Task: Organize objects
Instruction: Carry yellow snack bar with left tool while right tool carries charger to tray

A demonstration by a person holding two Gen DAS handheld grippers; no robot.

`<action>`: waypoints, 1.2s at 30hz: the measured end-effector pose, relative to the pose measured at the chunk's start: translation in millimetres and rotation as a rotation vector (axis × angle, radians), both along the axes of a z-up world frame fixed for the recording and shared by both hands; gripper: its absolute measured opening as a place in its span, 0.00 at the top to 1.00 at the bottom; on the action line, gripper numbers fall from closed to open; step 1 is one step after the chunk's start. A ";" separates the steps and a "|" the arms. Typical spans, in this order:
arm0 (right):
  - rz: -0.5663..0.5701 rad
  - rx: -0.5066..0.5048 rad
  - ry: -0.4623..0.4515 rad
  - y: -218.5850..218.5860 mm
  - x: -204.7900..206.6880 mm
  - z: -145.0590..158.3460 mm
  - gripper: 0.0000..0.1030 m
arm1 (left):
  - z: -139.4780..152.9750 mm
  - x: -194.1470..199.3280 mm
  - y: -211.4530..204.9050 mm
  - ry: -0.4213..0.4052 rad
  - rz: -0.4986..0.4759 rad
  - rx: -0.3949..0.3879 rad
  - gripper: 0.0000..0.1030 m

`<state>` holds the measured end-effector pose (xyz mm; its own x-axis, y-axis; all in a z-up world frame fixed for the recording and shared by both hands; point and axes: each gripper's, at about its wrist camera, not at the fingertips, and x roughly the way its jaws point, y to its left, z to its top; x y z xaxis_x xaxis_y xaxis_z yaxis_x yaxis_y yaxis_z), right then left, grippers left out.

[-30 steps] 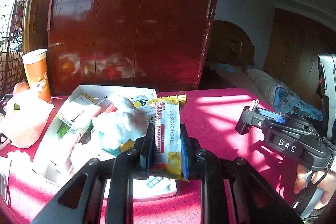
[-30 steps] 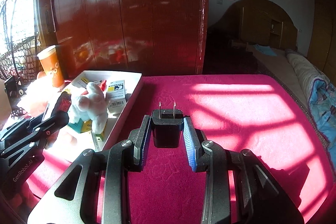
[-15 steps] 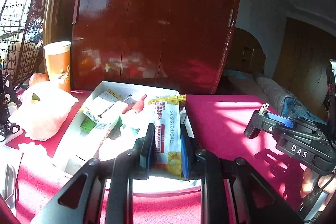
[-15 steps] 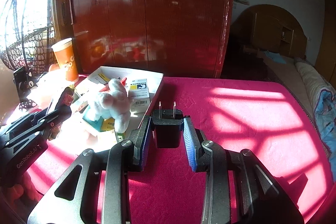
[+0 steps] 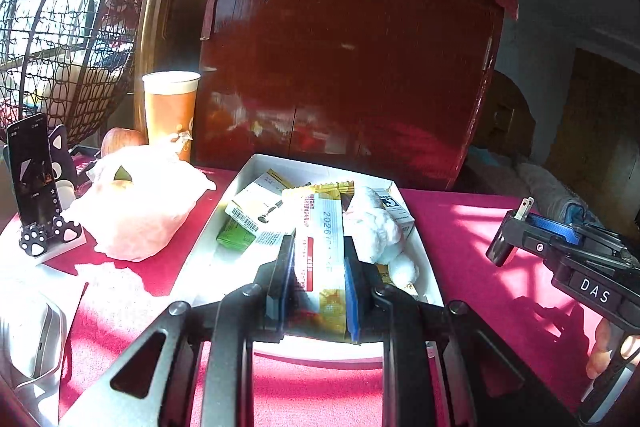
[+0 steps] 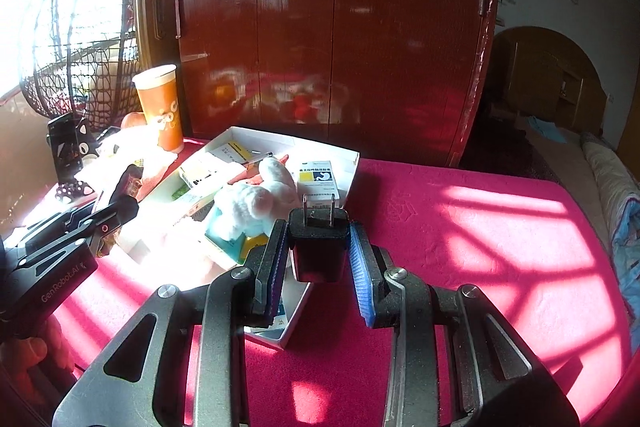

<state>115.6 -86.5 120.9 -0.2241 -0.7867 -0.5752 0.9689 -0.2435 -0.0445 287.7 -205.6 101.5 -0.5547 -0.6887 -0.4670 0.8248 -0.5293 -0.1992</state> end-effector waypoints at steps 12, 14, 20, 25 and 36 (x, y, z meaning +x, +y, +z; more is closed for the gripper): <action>0.071 -0.001 -0.025 -17.9 17.9 6.0 0.71 | 1.0 26.9 -23.4 -0.048 0.089 -0.024 0.80; 0.077 -0.006 -0.019 -20.6 19.0 9.6 0.71 | 4.2 25.0 -25.1 -0.065 0.086 -0.036 0.80; 0.110 -0.015 -0.038 -32.9 20.6 24.8 0.71 | 18.2 12.9 -32.1 -0.120 0.086 -0.100 0.80; 0.136 -0.031 -0.051 -45.2 25.0 37.4 0.71 | 27.4 -0.8 -43.1 -0.162 0.072 -0.126 0.80; 0.162 -0.003 -0.135 -79.2 26.1 39.7 0.71 | 37.4 -38.0 -82.5 -0.235 0.042 -0.079 0.80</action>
